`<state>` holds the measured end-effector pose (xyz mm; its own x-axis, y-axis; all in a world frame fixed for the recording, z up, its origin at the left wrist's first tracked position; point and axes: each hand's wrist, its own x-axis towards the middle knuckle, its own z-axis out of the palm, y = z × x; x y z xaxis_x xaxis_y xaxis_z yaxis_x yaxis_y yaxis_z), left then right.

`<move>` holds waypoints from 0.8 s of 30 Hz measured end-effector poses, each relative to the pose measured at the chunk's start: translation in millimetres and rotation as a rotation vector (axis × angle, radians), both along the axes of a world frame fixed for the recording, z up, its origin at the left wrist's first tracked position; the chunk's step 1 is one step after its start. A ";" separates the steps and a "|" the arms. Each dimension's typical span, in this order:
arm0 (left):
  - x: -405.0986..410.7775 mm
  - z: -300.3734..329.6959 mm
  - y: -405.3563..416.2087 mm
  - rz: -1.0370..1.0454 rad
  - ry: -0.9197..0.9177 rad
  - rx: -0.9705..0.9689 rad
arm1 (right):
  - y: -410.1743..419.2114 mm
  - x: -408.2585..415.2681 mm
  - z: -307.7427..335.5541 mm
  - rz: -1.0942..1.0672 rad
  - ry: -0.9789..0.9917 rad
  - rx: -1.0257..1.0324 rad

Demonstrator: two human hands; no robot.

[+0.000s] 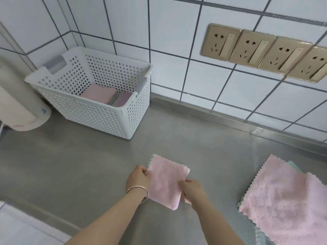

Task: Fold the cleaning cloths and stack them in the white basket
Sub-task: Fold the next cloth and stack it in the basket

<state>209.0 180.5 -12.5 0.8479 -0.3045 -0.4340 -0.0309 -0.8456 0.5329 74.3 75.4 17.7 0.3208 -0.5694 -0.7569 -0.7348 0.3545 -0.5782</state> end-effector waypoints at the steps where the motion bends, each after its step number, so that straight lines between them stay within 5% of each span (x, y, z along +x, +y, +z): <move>1: 0.0 4.8 4.2 0.002 0.027 -0.057 | 1.5 -3.0 7.4 -0.017 -0.033 0.019; 7: 23.1 95.8 26.7 -0.094 -0.057 -0.526 | 2.7 6.4 93.1 0.020 -0.246 -0.237; 11: 88.4 188.4 39.0 -0.078 -0.219 -0.927 | 14.4 76.7 186.0 -0.088 -0.580 -0.372; 14: 161.3 242.1 45.4 -0.122 -0.415 -1.037 | 22.8 150.9 229.6 -0.135 -0.724 -0.448; 19: 301.0 262.6 32.4 -0.319 -0.711 -0.704 | 3.5 289.7 231.1 -0.093 -0.662 -0.559; 24: 407.3 203.7 3.8 -0.550 -0.566 -0.012 | -19.0 401.0 154.0 0.216 -0.279 -0.571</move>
<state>616.3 184.4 191.2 0.6652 -0.7462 0.0252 -0.7125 -0.6243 0.3204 475.4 56.4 171.8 0.6127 -0.7566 -0.2282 -0.5504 -0.2014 -0.8102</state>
